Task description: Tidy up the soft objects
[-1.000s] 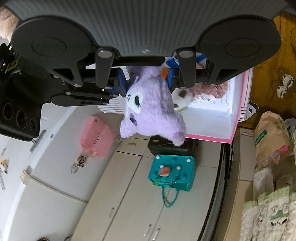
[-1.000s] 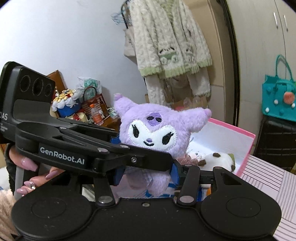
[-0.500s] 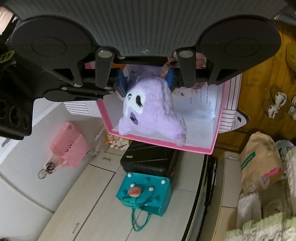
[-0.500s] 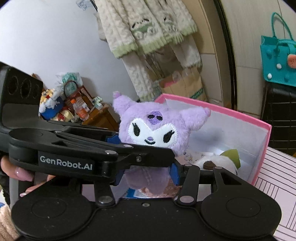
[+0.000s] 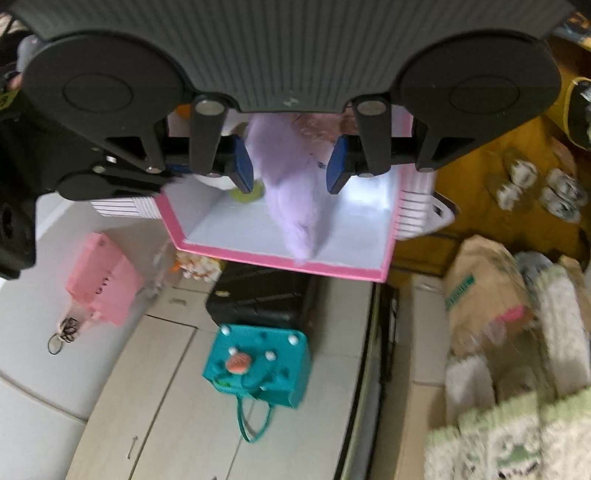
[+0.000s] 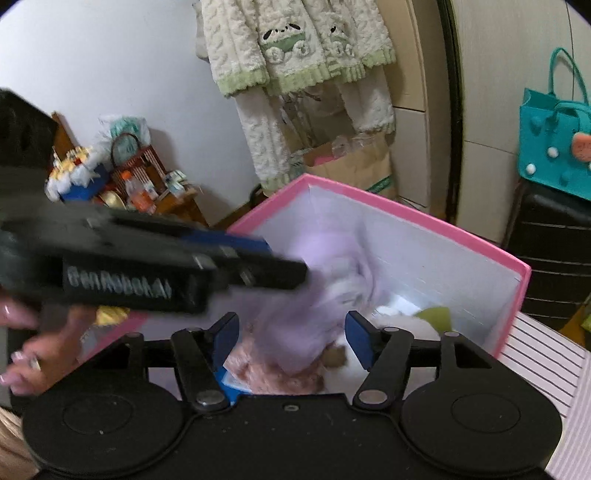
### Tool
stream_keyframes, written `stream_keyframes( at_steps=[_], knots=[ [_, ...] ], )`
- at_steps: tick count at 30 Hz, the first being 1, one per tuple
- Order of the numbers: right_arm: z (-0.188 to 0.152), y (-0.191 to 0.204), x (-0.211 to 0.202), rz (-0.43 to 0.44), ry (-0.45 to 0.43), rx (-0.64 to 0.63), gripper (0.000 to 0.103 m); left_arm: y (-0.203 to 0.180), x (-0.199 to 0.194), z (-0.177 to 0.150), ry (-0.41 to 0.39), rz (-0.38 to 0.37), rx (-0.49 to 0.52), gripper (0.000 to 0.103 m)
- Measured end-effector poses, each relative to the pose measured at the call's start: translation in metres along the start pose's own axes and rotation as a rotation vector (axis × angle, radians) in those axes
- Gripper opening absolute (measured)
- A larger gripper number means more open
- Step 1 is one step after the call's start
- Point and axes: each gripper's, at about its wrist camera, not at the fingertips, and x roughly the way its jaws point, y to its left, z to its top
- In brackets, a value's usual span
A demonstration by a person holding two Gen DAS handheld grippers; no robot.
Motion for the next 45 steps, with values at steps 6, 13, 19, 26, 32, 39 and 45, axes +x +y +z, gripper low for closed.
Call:
stream_keyframes(
  at_steps=[6,13,19,26,32,39,45],
  knots=[
    [-0.014,0.004,-0.024,-0.006,-0.019,-0.013,0.069,-0.003,-0.022,-0.005,-0.046,0.04,0.023,0.044],
    [-0.034,0.017,-0.057,-0.009,-0.08,-0.024,0.069,-0.02,-0.052,-0.018,-0.086,0.076,0.075,0.047],
    [-0.045,0.036,-0.088,-0.038,-0.109,-0.041,0.069,-0.042,-0.084,-0.024,-0.091,0.056,0.106,0.049],
    [-0.063,0.052,-0.133,-0.08,-0.156,-0.066,0.077,-0.071,-0.119,-0.036,-0.093,0.038,0.149,0.062],
    [-0.076,0.062,-0.165,-0.173,-0.174,-0.026,0.097,-0.09,-0.141,-0.049,-0.092,0.044,0.178,0.078],
    [-0.098,0.07,-0.196,-0.281,-0.152,0.053,0.099,-0.11,-0.16,-0.063,-0.106,0.073,0.205,0.103],
    [-0.125,0.079,-0.225,-0.322,-0.225,0.015,0.099,-0.128,-0.155,-0.068,0.031,0.199,0.233,0.103]
  ],
)
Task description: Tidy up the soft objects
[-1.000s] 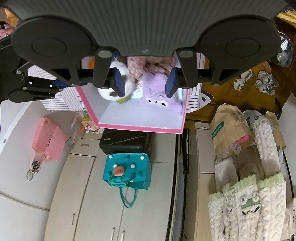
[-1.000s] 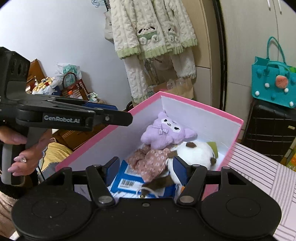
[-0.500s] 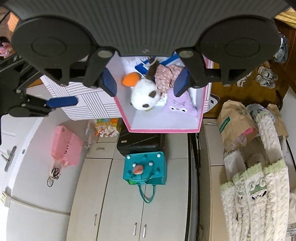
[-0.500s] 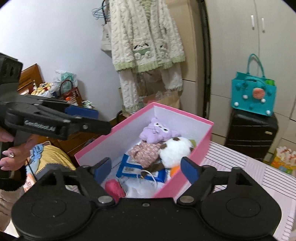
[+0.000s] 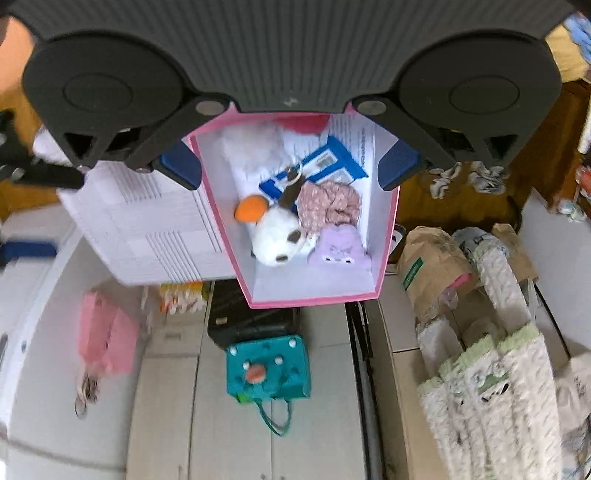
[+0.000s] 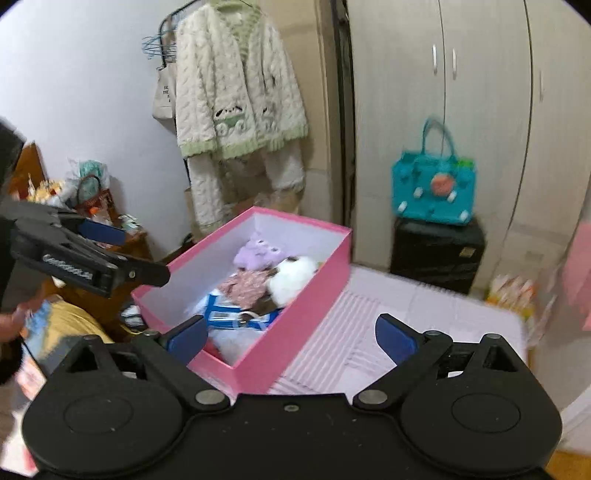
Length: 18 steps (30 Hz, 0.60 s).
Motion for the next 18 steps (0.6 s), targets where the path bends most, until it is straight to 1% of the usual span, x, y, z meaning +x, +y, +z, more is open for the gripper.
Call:
stream_keyframes(
  at_steps=[3,5,8,9,11,13,15,18],
  knots=[
    [-0.004,0.004,-0.017,-0.051,-0.038,-0.049,0.099,-0.011,-0.009,-0.007,-0.005,0.014,0.054,0.103],
    [-0.007,0.001,-0.025,-0.075,-0.041,-0.032,0.099,-0.016,-0.016,-0.015,-0.033,0.015,0.044,0.103],
    [-0.013,-0.005,-0.028,-0.081,0.021,-0.015,0.099,-0.022,-0.022,-0.027,-0.045,-0.012,-0.008,0.103],
    [-0.015,-0.007,-0.028,-0.094,0.041,-0.008,0.099,-0.024,-0.022,-0.03,-0.046,-0.02,-0.02,0.103],
    [-0.021,-0.007,-0.031,-0.146,0.06,-0.009,0.099,-0.029,-0.023,-0.036,-0.061,-0.006,-0.031,0.103],
    [-0.028,-0.005,-0.035,-0.189,0.051,-0.03,0.099,-0.034,-0.024,-0.042,-0.078,0.027,-0.032,0.103],
    [-0.037,-0.003,-0.043,-0.228,0.024,-0.037,0.099,-0.038,-0.024,-0.046,-0.086,0.034,-0.038,0.103],
    [-0.048,-0.004,-0.056,-0.231,-0.027,-0.01,0.099,-0.042,-0.024,-0.051,-0.089,0.021,-0.044,0.103]
  ],
)
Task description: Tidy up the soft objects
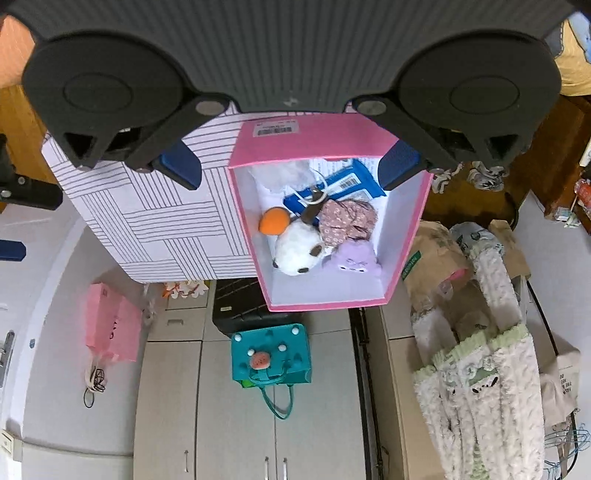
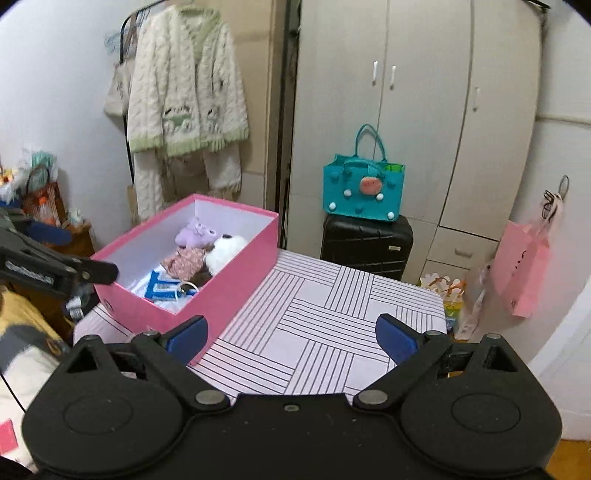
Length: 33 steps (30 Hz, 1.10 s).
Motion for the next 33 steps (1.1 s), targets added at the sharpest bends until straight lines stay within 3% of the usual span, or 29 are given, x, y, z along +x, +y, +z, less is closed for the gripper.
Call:
stream_keyframes(
  at_steps=[6,15,33],
  knots=[
    [-0.011,0.003,-0.01,-0.055,-0.035,0.027,0.099,-0.01,0.001,-0.009,0.001,-0.033,0.006,0.103],
    [-0.019,0.0,-0.004,-0.008,-0.008,0.117,0.099,-0.024,0.002,-0.016,0.019,-0.06,0.022,0.103],
    [-0.035,0.004,-0.011,-0.094,-0.062,0.113,0.099,-0.025,0.003,-0.027,-0.036,-0.017,-0.017,0.103]
  ],
)
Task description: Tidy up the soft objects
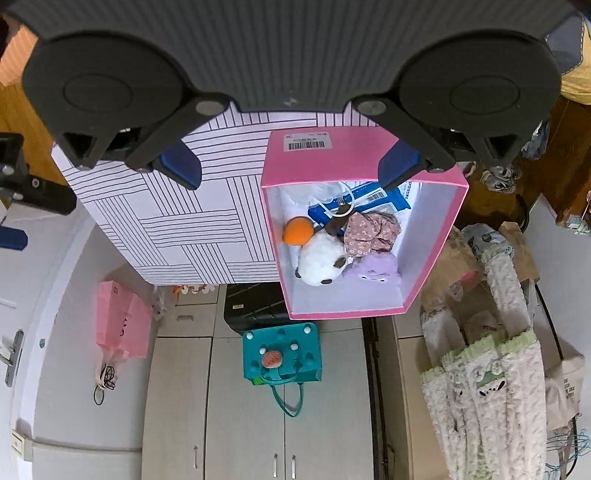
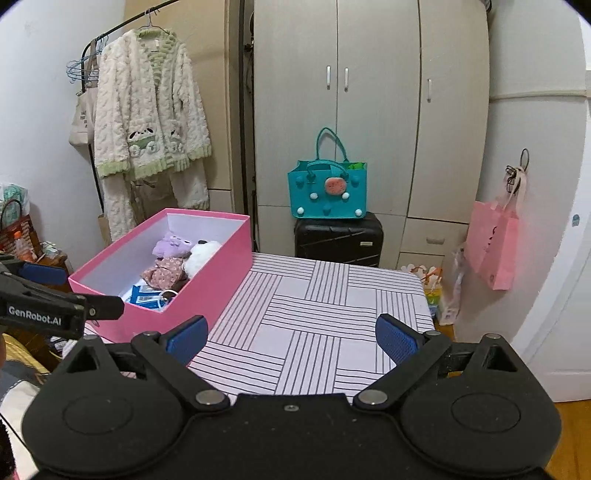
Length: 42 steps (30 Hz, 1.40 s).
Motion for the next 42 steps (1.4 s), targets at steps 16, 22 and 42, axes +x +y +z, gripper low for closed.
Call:
stream_keyframes(
  at_steps=[16,22,42],
  knots=[
    [-0.031,0.001,-0.001,-0.078,-0.067,0.01,0.099,-0.006,-0.003,-0.026,-0.129,-0.021,-0.02,0.103],
    [-0.037,-0.003,-0.004,-0.129,-0.092,0.037,0.099,-0.008,-0.008,-0.028,-0.158,-0.005,-0.012,0.103],
    [-0.036,0.004,-0.007,-0.111,-0.081,0.057,0.099,0.0,-0.006,-0.029,-0.126,0.028,-0.027,0.103]
  ],
)
